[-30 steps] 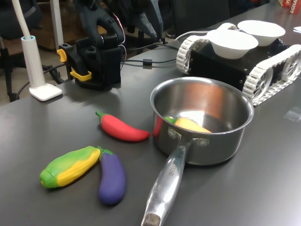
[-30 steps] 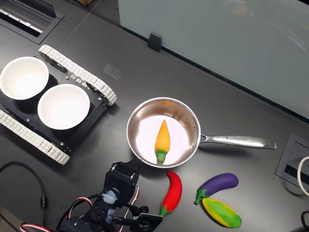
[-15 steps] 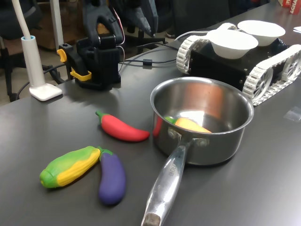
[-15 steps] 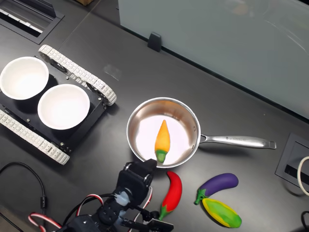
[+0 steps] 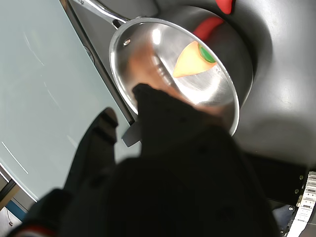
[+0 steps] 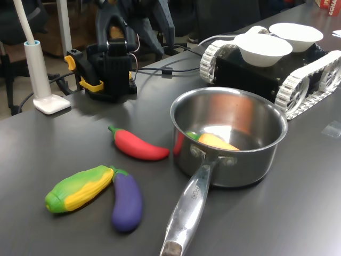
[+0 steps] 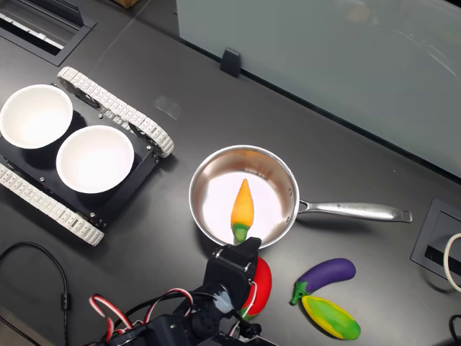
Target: Pick up the chilli and place them in the pan
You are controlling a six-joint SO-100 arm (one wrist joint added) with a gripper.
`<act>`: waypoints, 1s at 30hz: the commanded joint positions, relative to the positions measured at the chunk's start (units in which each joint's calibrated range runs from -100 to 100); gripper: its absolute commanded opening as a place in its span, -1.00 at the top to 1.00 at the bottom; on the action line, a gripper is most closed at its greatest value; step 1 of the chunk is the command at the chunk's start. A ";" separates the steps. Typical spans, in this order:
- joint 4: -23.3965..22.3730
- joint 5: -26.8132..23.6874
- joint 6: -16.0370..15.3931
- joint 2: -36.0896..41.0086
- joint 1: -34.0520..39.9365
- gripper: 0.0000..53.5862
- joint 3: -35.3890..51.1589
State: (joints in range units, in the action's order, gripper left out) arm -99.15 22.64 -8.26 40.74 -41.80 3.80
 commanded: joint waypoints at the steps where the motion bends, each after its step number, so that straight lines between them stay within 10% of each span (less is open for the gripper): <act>1: -0.42 2.64 -1.48 -0.46 -3.26 0.45 4.42; 30: -0.51 25.01 -3.42 -2.07 -13.93 -0.22 -5.85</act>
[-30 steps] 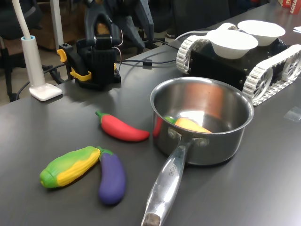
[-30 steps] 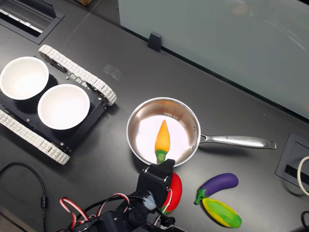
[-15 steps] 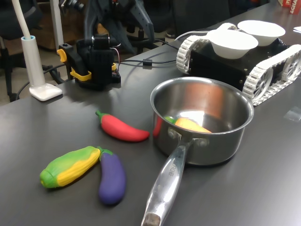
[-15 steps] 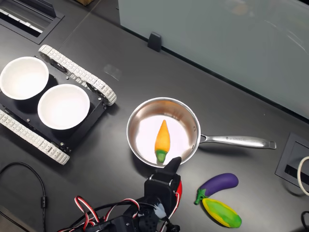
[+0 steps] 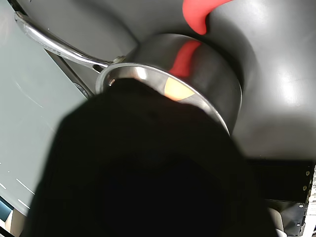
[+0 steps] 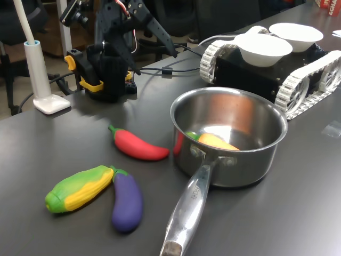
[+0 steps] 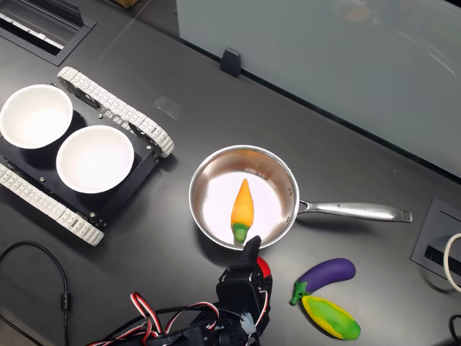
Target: Pick up the chilli and place them in the pan
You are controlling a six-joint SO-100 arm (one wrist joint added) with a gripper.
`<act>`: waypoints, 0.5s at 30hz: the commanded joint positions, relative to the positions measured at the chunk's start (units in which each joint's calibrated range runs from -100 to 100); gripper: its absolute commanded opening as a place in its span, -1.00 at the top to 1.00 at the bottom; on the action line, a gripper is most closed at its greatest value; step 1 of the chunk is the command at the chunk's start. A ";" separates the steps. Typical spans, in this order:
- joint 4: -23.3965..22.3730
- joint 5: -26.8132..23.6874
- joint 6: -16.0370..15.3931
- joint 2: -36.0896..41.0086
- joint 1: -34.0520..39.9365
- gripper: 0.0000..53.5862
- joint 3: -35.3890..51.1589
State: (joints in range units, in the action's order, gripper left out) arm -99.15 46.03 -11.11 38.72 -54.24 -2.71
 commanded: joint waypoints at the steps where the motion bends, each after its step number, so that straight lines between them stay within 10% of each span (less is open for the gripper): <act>1: -0.51 1.90 -0.57 -0.04 -1.84 -0.24 0.31; 15: 1.54 8.64 4.89 0.80 -4.59 -0.31 -11.32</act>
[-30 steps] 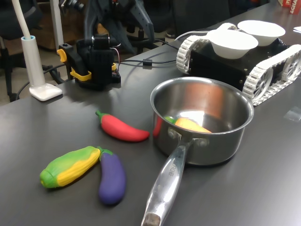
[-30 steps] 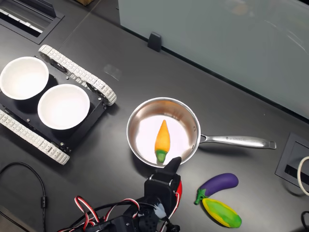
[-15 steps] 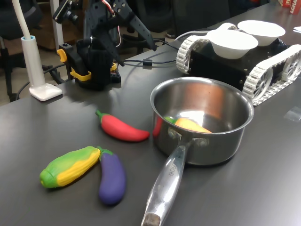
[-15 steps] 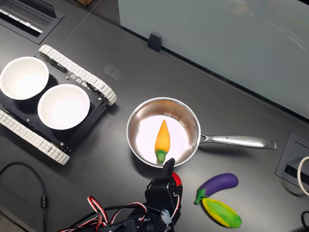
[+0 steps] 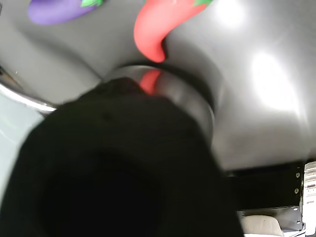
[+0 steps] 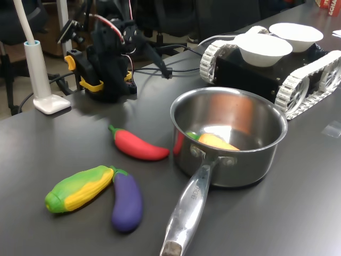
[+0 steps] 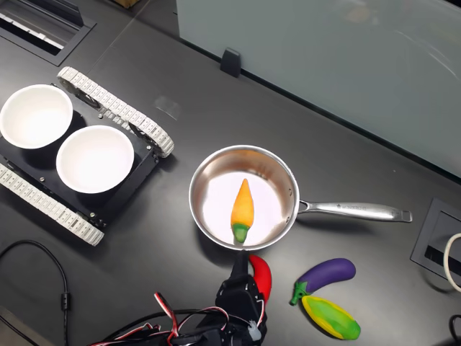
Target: Pick up the chilli and place them in the pan
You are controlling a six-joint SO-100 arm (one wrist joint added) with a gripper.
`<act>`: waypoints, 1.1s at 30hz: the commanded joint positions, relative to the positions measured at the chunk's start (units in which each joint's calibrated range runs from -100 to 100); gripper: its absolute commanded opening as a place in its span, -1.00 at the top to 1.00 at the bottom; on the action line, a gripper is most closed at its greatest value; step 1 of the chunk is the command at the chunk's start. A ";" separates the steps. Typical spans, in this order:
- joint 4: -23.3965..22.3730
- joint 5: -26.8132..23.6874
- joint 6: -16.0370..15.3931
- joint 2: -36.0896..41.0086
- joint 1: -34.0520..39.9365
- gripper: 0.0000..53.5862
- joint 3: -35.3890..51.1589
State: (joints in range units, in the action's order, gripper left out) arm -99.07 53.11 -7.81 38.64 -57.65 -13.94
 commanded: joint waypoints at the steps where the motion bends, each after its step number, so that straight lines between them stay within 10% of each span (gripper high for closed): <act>1: 1.79 2.15 1.84 1.22 -1.53 -0.31 -1.10; 8: 7.25 5.13 7.47 4.85 -0.27 -0.33 -10.92; 33: 21.07 7.77 11.84 2.99 0.99 -0.30 -26.45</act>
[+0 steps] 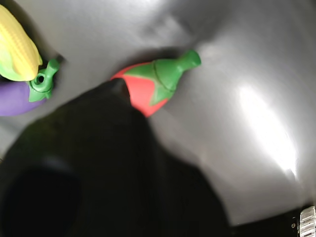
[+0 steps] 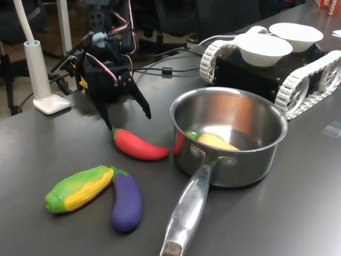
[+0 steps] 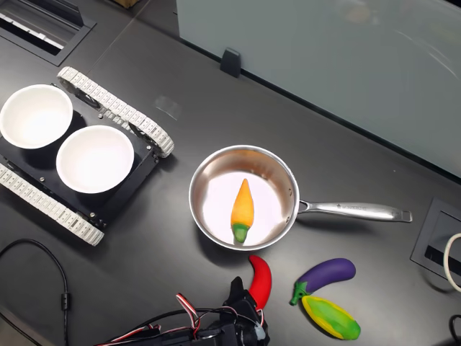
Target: Pick up the chilli and place them in the pan
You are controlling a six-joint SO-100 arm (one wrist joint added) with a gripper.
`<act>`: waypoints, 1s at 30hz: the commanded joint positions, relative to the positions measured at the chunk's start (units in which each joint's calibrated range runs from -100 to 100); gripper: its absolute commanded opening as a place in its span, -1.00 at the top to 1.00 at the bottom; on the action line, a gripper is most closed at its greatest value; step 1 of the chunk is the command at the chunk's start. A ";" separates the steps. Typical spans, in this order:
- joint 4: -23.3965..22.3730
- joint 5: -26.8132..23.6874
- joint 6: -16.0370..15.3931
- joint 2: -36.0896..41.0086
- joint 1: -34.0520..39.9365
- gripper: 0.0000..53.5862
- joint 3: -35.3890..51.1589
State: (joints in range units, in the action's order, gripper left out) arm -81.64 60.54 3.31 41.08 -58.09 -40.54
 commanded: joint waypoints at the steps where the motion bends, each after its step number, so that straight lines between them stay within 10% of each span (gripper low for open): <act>1: 4.07 0.34 0.90 0.47 1.66 -0.30 -0.30; 30: 17.21 -0.68 7.95 0.30 7.86 -0.25 -13.75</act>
State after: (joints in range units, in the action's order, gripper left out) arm -67.11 60.63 10.47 39.98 -50.94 -54.66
